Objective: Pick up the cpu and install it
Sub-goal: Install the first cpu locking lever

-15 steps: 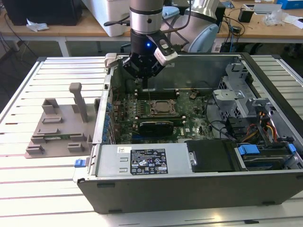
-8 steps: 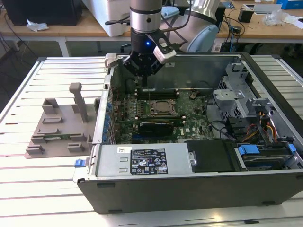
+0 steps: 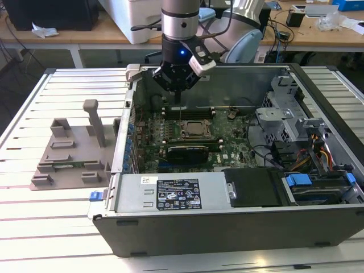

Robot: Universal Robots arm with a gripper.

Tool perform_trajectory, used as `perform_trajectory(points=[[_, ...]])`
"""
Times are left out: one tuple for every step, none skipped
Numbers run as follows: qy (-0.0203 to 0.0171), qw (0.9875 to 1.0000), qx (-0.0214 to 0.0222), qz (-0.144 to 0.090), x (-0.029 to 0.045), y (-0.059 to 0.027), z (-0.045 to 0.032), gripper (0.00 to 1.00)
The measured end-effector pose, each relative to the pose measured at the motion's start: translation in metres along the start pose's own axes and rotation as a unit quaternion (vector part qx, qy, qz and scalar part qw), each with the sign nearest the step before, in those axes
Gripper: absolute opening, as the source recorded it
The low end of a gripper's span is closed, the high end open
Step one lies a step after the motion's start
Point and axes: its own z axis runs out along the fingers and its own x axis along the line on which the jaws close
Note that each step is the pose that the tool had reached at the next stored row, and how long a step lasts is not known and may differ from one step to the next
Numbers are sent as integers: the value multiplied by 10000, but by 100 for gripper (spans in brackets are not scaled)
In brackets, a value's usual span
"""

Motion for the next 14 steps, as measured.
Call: perform_trajectory(points=[[1,10000,0,0,-13,-2,2,11],[2,10000,0,0,-21,-3,4,11],[3,10000,0,0,-36,-5,5,11],[3,10000,0,1,-49,-7,7,11],[4,10000,0,1,-63,-10,9,11],[5,10000,-1,1,-78,-12,11,11],[7,10000,-1,3,-94,-14,13,11],[9,10000,-1,7,-113,-17,15,11],[10,10000,-2,15,-129,-20,18,11],[10,10000,-2,29,-142,-22,22,11],[9,10000,-3,64,-154,-24,26,11],[10,9999,-3,112,-156,-24,27,11],[10,9998,-5,213,-155,-24,30,11],[9,9996,-6,276,-156,-24,32,11]])
